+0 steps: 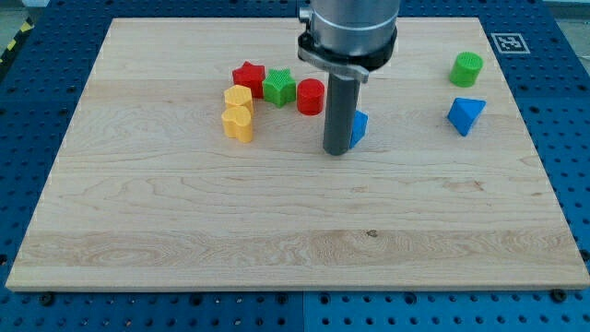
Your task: Slide blue triangle closer to green circle
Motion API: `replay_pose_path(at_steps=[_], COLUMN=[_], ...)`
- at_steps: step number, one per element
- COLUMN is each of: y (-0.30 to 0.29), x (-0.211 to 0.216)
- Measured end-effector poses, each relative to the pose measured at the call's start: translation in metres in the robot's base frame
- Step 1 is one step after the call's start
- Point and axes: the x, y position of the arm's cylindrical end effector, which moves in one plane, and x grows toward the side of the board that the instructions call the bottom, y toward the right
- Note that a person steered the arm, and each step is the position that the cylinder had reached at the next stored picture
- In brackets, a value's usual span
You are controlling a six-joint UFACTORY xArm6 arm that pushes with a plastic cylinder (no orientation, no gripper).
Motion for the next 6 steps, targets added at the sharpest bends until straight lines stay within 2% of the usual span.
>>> replay_pose_path(at_steps=[2,3,6], y=[0.004,0.025,0.21], x=[0.007,0.008,0.016])
